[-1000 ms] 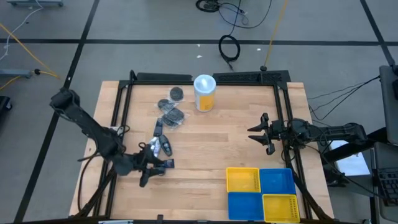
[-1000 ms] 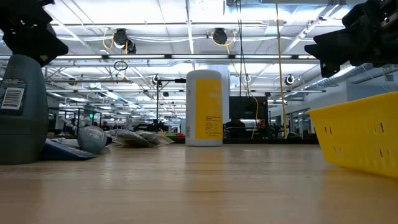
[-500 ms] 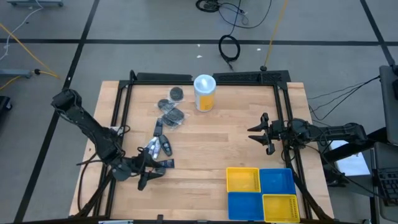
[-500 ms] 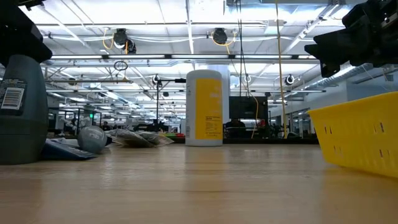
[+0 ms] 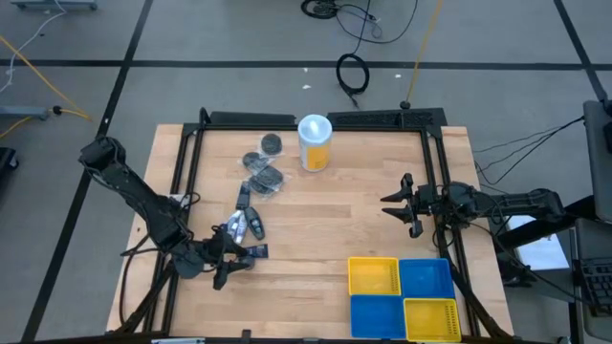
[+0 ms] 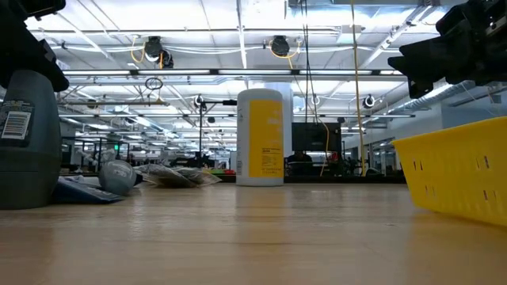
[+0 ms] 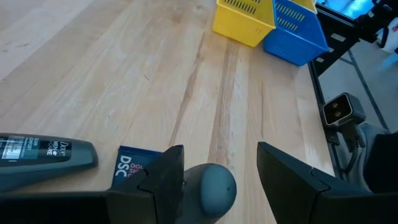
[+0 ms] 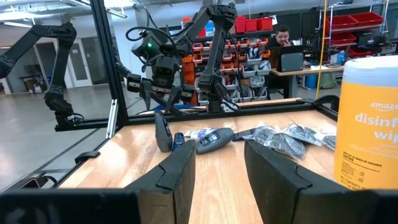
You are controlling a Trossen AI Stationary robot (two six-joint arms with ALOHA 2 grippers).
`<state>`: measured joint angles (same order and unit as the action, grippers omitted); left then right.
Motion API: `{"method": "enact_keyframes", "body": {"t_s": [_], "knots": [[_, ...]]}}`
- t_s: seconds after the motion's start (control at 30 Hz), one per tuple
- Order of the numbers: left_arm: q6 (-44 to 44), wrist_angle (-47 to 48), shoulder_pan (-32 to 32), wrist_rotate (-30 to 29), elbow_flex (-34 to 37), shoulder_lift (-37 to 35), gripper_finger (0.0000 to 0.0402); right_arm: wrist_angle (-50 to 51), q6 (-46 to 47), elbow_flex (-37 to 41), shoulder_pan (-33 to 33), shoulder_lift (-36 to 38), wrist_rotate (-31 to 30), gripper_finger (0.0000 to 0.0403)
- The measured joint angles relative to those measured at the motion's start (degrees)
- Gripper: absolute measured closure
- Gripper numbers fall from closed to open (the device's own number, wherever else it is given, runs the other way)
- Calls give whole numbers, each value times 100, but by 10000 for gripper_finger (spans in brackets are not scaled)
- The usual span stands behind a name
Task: Pick & Place Travel size toiletries
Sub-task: Put the bottom deodorant into the top blue basket
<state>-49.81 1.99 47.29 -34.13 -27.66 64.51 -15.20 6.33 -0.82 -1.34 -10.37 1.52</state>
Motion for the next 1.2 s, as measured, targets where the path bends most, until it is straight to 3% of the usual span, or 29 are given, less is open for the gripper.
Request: {"method": "enact_keyframes", "body": {"t_s": [0.17,0.77,0.97,1.2], "knots": [[-4,-10,0,-10,0,73,202,0,0,0,0,0,0,273],[-477,-246,0,-71,-4,1388,203,2,-102,0,0,2,0,273],[-581,-262,0,-131,-9,1416,265,2,-107,0,0,2,0,273],[-583,-383,-2,-169,-9,1419,270,4,-144,0,1,2,0,273]]}}
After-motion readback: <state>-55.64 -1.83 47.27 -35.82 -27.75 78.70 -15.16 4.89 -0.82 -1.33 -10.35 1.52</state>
